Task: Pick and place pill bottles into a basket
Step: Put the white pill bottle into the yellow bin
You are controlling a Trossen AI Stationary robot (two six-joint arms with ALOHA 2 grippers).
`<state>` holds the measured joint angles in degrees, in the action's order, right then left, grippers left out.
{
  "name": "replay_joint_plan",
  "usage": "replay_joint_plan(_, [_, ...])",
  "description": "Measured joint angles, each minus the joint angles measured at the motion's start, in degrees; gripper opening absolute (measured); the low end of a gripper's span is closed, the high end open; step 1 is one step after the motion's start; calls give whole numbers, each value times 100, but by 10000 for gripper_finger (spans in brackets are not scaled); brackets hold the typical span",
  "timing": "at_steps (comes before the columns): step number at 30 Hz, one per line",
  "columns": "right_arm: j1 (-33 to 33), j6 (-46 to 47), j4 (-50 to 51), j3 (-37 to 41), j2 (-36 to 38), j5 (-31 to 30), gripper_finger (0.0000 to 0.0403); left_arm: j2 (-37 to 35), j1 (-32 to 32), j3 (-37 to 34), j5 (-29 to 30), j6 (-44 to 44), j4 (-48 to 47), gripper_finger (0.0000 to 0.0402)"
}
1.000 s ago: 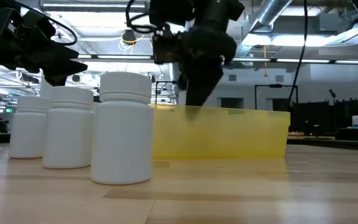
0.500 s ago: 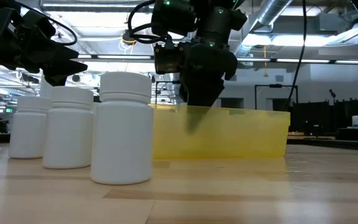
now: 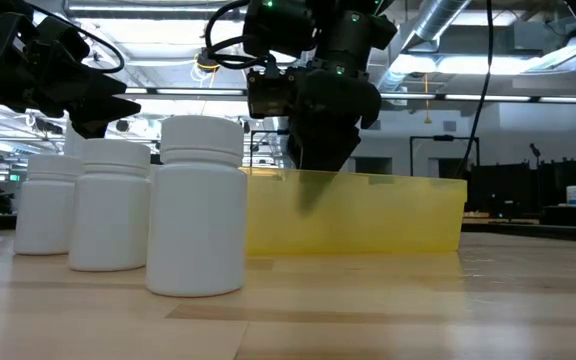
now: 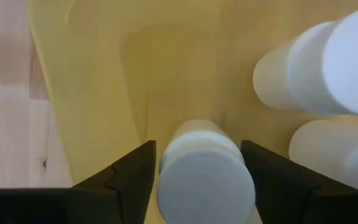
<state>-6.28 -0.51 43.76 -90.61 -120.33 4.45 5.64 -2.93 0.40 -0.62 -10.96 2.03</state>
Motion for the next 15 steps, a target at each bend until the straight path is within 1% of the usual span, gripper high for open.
replay_joint_plan(15, [0, -209, -260, -2, 0, 85, 230, 0, 0, 0, -1, 0, 1, 194])
